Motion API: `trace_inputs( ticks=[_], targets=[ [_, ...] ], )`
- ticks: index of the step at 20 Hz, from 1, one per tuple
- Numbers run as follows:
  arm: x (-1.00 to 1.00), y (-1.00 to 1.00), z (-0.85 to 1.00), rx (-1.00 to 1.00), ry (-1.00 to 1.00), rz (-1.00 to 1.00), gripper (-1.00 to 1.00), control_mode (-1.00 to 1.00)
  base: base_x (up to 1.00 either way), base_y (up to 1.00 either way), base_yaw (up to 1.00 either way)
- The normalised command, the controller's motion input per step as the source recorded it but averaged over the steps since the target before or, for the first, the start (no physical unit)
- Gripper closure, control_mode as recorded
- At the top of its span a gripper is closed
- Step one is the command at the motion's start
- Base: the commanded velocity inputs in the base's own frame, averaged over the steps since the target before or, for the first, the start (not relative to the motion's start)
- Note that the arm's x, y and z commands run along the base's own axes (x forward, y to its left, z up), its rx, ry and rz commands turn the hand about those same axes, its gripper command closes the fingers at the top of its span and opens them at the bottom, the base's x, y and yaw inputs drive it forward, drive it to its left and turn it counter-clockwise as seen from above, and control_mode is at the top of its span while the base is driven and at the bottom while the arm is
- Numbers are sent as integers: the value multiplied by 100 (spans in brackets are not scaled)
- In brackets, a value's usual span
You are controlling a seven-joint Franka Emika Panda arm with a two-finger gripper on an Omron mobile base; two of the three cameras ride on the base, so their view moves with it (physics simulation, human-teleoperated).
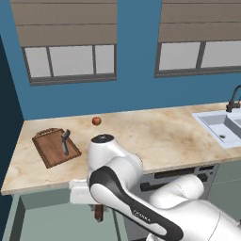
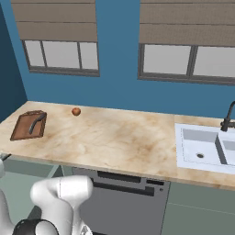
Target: Open the drawer on the left and place the cutting tools on the cutting board.
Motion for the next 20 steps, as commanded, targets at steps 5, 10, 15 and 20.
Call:
trace_inputs(
  ticks=[5, 10, 15, 20],
  targets=[
    [26, -11, 32, -1, 0, 0, 100, -100, 0, 0, 0],
    [26, -5, 23, -1, -1, 0, 100, -100, 0, 0, 0],
    [26, 0, 7, -1, -1, 0, 100, -100, 0, 0, 0],
    [22, -6, 0, -3, 0, 2, 100, -100, 0, 0, 0]
  ],
)
